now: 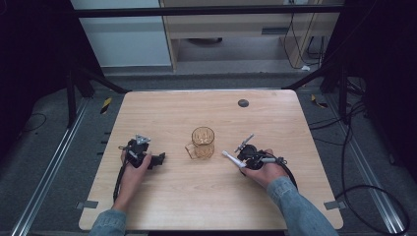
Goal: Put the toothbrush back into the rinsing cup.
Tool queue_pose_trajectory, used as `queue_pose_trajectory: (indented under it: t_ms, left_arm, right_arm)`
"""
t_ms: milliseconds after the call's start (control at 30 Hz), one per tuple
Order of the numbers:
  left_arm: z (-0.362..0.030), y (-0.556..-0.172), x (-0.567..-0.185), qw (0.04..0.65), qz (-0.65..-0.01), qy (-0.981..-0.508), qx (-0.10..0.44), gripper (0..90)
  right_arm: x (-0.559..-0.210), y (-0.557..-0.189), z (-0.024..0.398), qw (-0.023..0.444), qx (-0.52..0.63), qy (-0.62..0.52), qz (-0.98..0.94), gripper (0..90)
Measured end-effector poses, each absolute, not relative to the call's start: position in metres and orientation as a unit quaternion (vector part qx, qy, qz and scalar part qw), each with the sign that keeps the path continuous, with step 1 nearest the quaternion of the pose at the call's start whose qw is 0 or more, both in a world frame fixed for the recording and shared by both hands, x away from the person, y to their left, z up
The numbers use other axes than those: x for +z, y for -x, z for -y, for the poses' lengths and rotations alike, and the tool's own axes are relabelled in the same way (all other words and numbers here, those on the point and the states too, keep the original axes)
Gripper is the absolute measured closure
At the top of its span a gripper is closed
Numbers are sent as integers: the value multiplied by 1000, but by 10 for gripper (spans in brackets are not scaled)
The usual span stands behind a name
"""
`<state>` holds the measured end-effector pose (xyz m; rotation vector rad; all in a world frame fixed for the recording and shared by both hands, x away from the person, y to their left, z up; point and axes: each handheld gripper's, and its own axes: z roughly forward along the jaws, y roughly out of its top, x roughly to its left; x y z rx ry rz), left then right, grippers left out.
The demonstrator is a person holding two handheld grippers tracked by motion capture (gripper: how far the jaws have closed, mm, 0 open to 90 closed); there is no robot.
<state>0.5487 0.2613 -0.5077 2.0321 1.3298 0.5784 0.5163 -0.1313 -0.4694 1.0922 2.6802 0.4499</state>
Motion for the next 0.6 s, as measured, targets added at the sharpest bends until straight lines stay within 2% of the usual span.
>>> queue_pose_trajectory:
  t_ms: [167, 600]
  left_arm:
    - [-261, -549, -508, 317, -505, -772, 220, 0]
    - [-261, -549, -508, 317, -505, -772, 220, 0]
  right_arm:
    - [-469, -516, 130, 103, 152, -368, -911, 671]
    - [-457, -520, 134, 96, 154, -374, -910, 677]
